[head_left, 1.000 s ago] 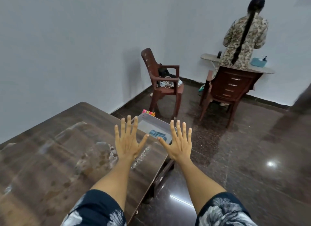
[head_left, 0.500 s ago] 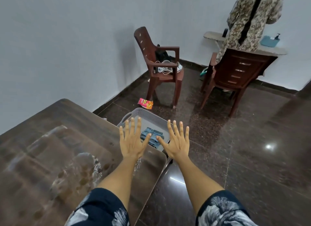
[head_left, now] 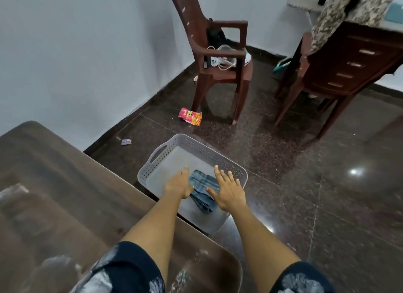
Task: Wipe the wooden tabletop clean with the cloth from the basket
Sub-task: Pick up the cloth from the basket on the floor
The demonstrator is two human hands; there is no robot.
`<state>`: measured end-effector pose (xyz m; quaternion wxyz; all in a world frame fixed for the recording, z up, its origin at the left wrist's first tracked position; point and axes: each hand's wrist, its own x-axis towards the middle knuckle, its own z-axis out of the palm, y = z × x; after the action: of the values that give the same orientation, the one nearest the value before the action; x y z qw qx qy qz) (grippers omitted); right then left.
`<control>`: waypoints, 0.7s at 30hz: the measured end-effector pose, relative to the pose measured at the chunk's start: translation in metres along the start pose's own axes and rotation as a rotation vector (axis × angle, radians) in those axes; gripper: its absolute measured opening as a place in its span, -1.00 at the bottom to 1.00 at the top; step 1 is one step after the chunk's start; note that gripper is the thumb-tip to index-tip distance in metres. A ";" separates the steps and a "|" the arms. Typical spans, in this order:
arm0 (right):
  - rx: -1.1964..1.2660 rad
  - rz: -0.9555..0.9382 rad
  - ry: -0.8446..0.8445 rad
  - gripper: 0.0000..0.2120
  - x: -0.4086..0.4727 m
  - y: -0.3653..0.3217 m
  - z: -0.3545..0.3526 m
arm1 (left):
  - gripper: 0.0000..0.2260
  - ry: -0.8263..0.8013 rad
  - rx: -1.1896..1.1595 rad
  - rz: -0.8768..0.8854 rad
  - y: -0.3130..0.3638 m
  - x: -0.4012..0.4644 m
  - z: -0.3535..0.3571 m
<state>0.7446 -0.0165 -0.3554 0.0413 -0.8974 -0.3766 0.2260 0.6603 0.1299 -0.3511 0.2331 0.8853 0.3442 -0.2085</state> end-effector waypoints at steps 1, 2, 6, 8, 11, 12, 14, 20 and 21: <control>0.004 0.003 -0.034 -0.29 0.010 0.002 0.010 | -0.31 -0.045 -0.021 -0.031 -0.002 0.013 0.008; 0.004 0.005 -0.066 -0.29 0.020 0.003 0.019 | -0.29 -0.090 -0.049 -0.064 -0.004 0.025 0.017; 0.032 0.026 -0.135 -0.25 0.045 0.004 0.045 | -0.24 -0.168 -0.152 -0.163 0.000 0.054 0.040; 0.040 0.046 -0.140 -0.20 0.051 0.003 0.052 | -0.25 -0.182 -0.154 -0.176 0.003 0.063 0.046; -0.042 0.076 -0.098 -0.17 0.060 0.002 0.058 | -0.33 -0.180 -0.128 -0.212 0.003 0.068 0.053; -0.075 0.086 -0.087 -0.20 0.064 0.001 0.059 | -0.37 -0.169 -0.098 -0.220 0.001 0.069 0.054; -0.095 0.109 -0.107 -0.32 0.069 0.000 0.059 | -0.42 -0.164 -0.044 -0.226 -0.001 0.071 0.060; 0.360 0.170 -0.165 -0.60 0.081 -0.002 0.050 | -0.50 -0.129 0.002 -0.214 0.004 0.070 0.058; 0.483 0.174 -0.175 -0.57 0.080 -0.003 0.047 | -0.52 -0.124 -0.026 -0.218 0.005 0.066 0.054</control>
<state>0.7713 0.0362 -0.4266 0.2018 -0.8676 -0.2355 0.3886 0.6977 0.1304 -0.4282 0.2413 0.8250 0.4257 -0.2827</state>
